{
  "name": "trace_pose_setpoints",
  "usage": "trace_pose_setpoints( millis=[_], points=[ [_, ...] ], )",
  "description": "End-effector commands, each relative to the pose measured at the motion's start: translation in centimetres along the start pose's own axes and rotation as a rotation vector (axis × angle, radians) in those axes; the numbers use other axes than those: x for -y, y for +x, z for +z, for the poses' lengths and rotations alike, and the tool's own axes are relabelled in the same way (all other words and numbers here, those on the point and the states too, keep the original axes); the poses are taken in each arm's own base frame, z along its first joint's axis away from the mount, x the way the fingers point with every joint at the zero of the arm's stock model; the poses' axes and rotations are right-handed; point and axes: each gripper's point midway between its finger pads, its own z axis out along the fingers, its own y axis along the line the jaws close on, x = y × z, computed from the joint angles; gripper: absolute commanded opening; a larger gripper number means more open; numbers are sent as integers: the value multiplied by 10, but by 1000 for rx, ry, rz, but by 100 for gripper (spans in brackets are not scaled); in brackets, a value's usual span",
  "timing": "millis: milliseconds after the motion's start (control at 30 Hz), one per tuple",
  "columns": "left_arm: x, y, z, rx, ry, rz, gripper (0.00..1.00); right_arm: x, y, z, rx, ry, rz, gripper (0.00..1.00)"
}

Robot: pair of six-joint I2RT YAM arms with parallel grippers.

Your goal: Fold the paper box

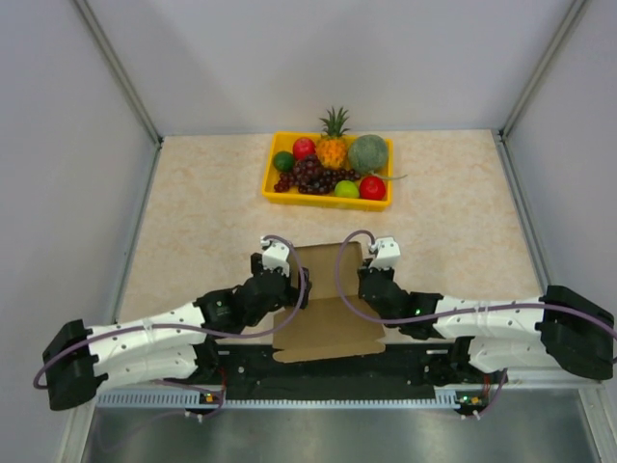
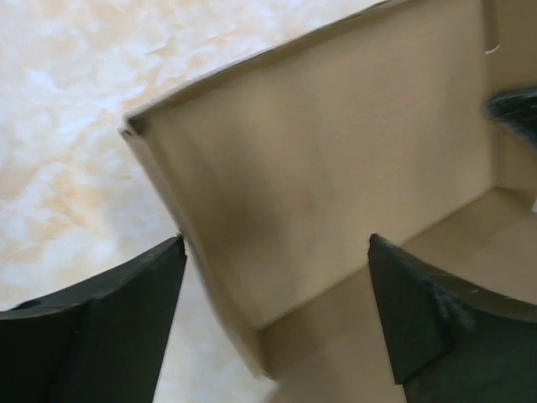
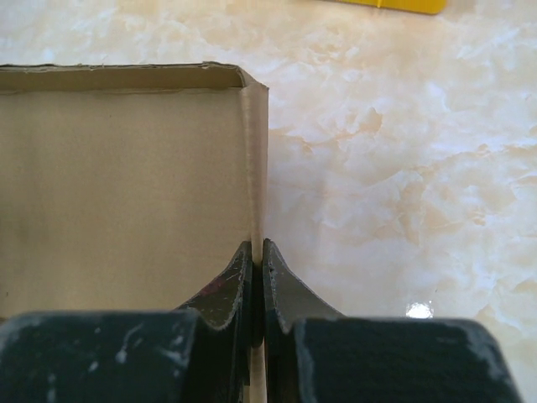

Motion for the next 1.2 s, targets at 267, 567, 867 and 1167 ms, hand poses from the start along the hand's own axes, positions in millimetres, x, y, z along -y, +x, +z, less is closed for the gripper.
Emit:
trace_pose_setpoints(
  millis=[267,567,867,1167],
  points=[
    [12,-35,-46,86,225,-113,99,-14,-11,2,17,-90,11,0],
    [-18,-54,-70,145,177,-152,96,-8,1,7,-89,-226,-157,0],
    [-35,-64,-36,17,137,-265,95,-21,20,19,-375,-425,-342,0],
    [-30,-61,2,-36,250,-319,88,-39,9,53,-504,-465,-558,4]
  ],
)
